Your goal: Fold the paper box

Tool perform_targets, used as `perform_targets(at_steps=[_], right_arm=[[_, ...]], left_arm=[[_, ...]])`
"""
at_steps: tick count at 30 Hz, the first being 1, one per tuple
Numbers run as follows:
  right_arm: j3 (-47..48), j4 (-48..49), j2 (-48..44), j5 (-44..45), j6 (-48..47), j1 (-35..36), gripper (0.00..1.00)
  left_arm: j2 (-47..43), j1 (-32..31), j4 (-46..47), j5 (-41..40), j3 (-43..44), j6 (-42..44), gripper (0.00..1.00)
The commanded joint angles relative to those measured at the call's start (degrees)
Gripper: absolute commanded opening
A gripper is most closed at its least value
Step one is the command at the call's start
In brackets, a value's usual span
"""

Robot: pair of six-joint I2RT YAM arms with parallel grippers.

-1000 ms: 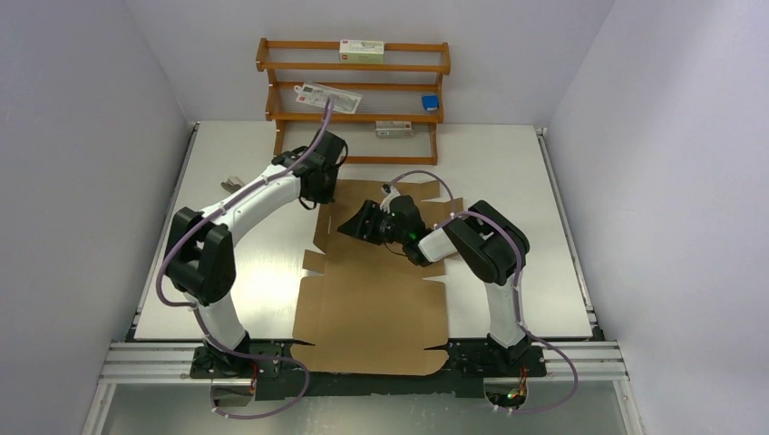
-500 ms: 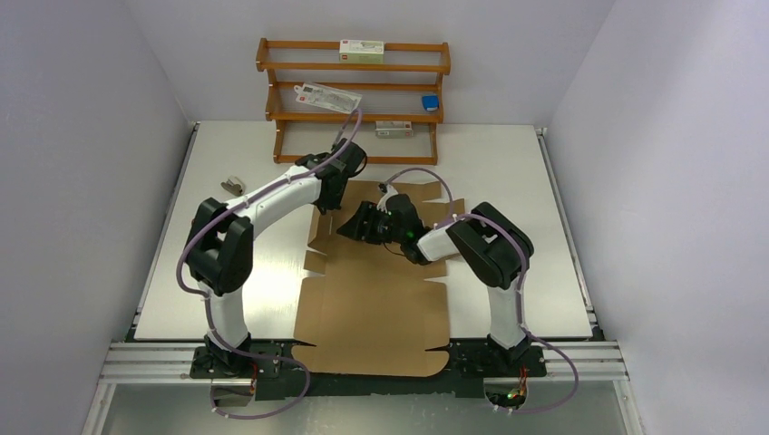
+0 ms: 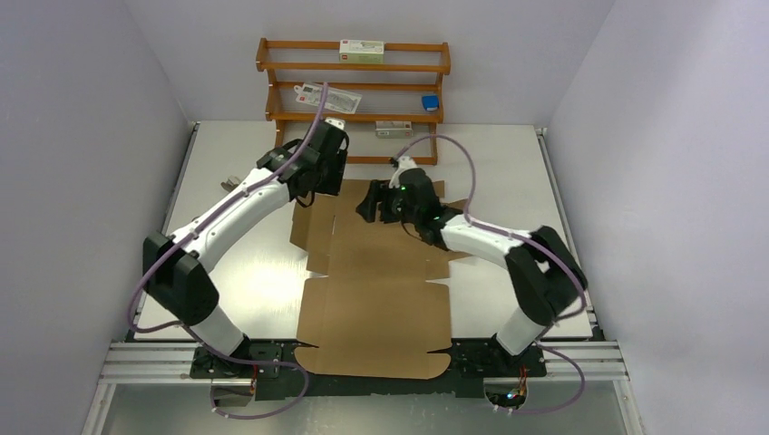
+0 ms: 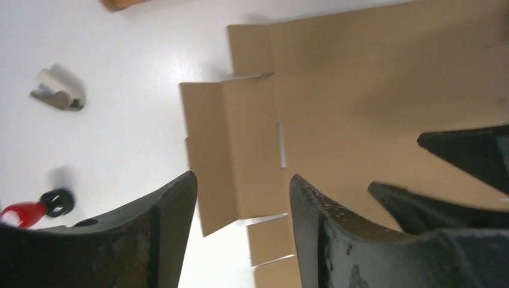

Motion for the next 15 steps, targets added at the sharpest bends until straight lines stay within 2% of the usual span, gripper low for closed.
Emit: perform_targets(at_steps=[1, 7, 15], right_arm=[[-2.5, -10.7, -8.8, 6.8, -7.4, -5.9, 0.72], [-8.4, -16.2, -17.8, 4.0, -7.4, -20.2, 0.73], [-13.6, -20.0, -19.1, 5.1, -6.7, -31.3, 0.72]], left_arm=[[-3.8, -0.1, 7.4, 12.0, -2.2, -1.0, 0.66], [-4.8, -0.3, 21.9, 28.9, -11.0, -3.8, 0.78], [1.1, -0.9, 37.7, 43.2, -19.8, -8.4, 0.80]])
